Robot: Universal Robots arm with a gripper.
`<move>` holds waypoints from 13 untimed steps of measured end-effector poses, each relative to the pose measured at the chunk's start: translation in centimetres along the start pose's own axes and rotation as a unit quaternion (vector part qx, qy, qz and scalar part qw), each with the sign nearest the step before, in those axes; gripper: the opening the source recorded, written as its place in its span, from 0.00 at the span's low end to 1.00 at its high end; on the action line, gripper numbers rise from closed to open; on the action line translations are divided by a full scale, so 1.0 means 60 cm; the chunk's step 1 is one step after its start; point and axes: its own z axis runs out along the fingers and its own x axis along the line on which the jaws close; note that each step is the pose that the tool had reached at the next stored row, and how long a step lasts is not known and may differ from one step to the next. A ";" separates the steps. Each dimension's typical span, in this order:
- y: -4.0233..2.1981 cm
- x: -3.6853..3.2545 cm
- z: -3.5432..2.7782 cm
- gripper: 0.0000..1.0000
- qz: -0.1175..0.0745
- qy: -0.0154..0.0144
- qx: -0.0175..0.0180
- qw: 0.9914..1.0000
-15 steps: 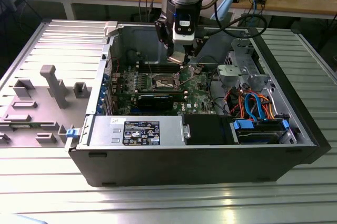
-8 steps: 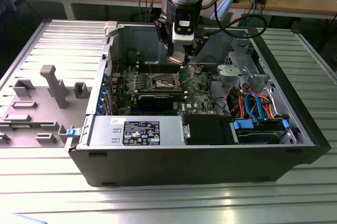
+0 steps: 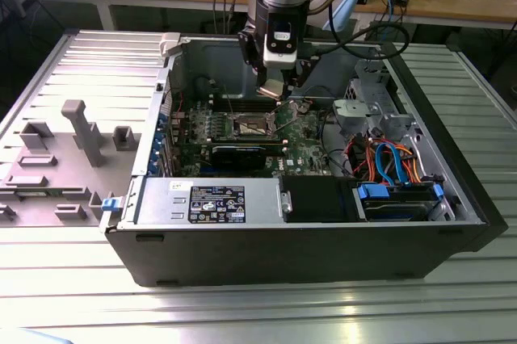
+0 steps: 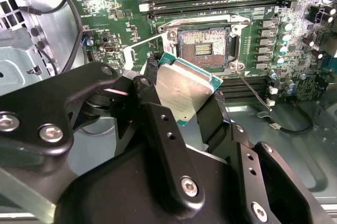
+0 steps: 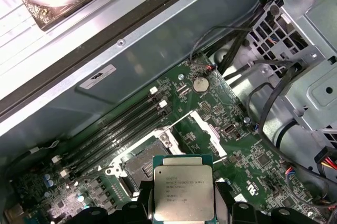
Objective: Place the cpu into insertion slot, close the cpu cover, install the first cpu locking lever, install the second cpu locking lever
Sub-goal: 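Place the cpu into insertion slot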
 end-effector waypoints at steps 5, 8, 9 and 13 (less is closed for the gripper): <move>0.000 0.000 0.000 0.55 0.004 0.000 0.000 1.000; 0.000 0.000 0.000 0.55 0.007 -0.001 0.000 1.000; 0.000 0.000 0.000 0.55 0.007 -0.001 0.000 1.000; 0.000 0.000 0.000 0.55 0.010 -0.001 0.000 1.000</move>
